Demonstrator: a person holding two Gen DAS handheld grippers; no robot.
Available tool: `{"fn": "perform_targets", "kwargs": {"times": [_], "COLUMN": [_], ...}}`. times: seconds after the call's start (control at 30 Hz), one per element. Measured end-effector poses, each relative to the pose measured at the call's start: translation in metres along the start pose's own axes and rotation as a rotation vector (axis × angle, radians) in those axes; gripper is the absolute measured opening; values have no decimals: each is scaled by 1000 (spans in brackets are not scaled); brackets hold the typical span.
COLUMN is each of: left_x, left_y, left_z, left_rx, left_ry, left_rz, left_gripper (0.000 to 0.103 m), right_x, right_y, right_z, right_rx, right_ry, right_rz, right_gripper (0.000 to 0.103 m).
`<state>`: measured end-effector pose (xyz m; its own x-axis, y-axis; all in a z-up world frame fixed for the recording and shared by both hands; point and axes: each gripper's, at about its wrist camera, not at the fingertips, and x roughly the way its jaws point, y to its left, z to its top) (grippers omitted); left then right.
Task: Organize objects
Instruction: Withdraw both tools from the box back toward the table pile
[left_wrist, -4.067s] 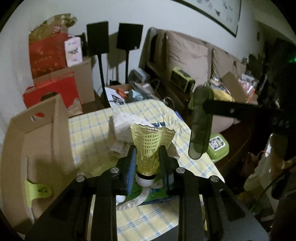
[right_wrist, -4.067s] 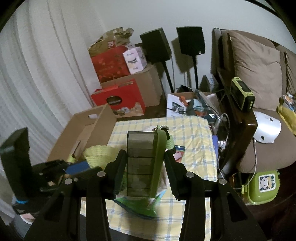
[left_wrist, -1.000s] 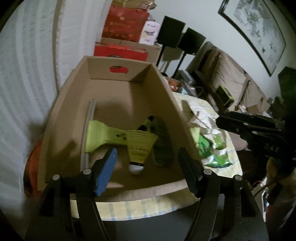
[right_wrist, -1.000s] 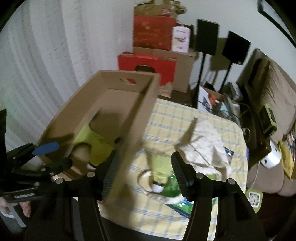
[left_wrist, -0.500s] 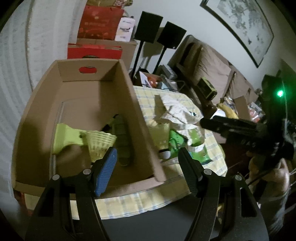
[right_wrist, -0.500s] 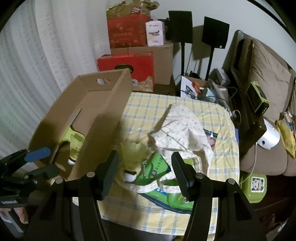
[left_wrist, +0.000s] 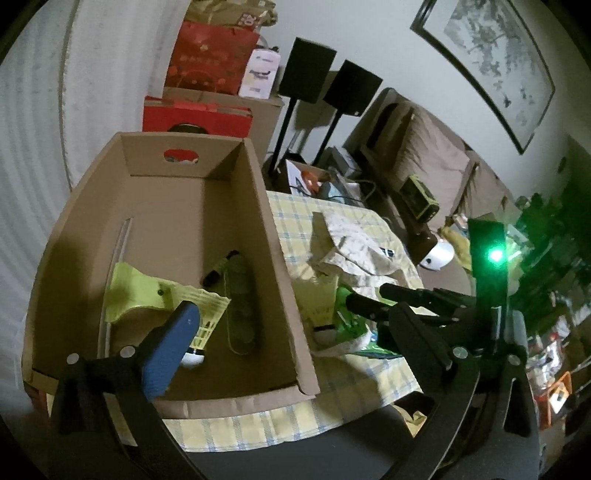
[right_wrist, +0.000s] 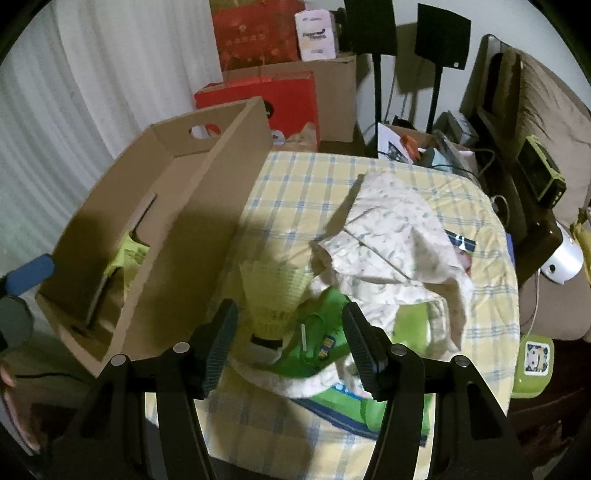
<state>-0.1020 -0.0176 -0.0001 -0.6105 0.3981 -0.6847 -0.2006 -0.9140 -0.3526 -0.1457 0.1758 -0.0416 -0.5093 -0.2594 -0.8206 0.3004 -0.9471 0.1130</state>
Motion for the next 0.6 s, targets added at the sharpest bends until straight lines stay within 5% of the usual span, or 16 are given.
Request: {"fn": "perform_targets", "kwargs": {"times": [0.3, 0.6], "left_x": [9, 19], "left_y": [-1, 7], "left_z": [0, -2], "left_rx": [38, 27], "left_ry": [-3, 20], "left_rz": [92, 107], "left_gripper": [103, 103], "right_x": [24, 45], "right_y": [3, 16], "right_z": [2, 5], "right_rx": [8, -45], "right_ry": [1, 14], "right_rz": [-10, -58], "right_gripper": [60, 58]}}
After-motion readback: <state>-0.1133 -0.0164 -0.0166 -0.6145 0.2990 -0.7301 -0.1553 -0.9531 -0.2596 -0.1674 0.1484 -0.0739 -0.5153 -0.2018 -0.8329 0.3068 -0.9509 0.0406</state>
